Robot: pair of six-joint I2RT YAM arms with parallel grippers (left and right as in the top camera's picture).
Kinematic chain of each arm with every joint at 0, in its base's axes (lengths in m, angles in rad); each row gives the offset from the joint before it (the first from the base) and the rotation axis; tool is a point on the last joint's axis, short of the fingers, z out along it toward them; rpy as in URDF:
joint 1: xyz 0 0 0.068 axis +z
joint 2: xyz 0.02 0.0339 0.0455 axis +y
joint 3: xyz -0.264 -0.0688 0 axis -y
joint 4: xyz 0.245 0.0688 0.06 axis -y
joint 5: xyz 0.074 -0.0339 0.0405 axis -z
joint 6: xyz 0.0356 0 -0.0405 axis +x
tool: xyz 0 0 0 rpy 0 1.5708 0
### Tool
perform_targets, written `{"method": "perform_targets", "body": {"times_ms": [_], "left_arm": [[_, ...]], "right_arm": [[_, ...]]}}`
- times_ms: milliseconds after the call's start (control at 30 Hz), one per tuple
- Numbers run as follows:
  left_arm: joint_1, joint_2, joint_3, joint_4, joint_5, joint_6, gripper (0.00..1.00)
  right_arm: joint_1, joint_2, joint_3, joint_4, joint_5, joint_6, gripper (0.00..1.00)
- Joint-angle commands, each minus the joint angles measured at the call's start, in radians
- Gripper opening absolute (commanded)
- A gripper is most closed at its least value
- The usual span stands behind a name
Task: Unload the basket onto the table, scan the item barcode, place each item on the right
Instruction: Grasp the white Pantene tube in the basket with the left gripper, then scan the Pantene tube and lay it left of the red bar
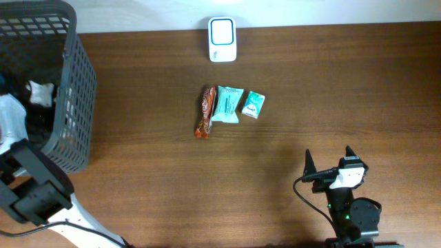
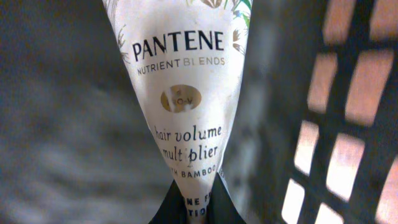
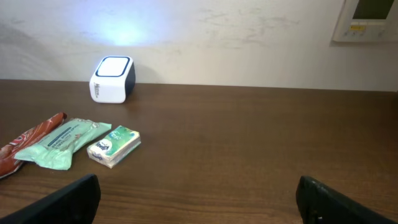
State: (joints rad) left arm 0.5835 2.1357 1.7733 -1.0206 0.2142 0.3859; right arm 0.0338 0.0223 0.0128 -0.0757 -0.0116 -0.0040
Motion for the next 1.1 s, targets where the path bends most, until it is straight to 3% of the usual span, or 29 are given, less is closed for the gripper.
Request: {"method": "perform_targets", "body": {"times_ms": [0, 100, 200, 267, 367, 467, 600, 733, 900, 1067], "left_arm": [[0.012, -0.011, 0.341, -0.054, 0.05, -0.278, 0.0], [0.023, -0.026, 0.659, -0.122, 0.127, -0.494, 0.0], [0.021, -0.055, 0.938, -0.179, 0.348, -0.532, 0.0], [0.021, -0.097, 1.035, -0.192, 0.544, -0.575, 0.0], [-0.014, -0.13, 1.097, -0.17, 0.693, -0.753, 0.0], [-0.117, -0.135, 1.111, -0.168, 0.757, -0.751, 0.0], [-0.326, -0.109, 1.105, -0.261, 0.566, -0.609, 0.0], [-0.545, -0.052, 1.088, -0.507, 0.145, -0.546, 0.0], [-0.736, 0.064, 0.973, -0.668, -0.103, -0.548, 0.0], [-0.869, 0.143, 0.654, -0.594, -0.19, -0.549, 0.0]], "right_arm": [[0.005, -0.007, -0.007, -0.004, 0.005, -0.006, 0.99], [0.005, -0.007, -0.007, -0.004, 0.005, -0.006, 0.99], [0.005, -0.007, -0.007, -0.004, 0.005, -0.006, 0.99], [0.005, -0.007, -0.007, -0.004, 0.005, -0.006, 0.99], [0.005, -0.007, -0.007, -0.004, 0.005, -0.006, 0.99], [0.005, -0.007, -0.007, -0.004, 0.005, -0.006, 0.99], [0.005, -0.007, -0.007, -0.004, 0.005, -0.006, 0.99], [0.005, -0.007, -0.007, -0.004, 0.005, -0.006, 0.99], [0.005, -0.007, -0.007, -0.004, 0.005, -0.006, 0.99], [0.005, -0.007, -0.007, -0.004, 0.005, -0.006, 0.99]]}}
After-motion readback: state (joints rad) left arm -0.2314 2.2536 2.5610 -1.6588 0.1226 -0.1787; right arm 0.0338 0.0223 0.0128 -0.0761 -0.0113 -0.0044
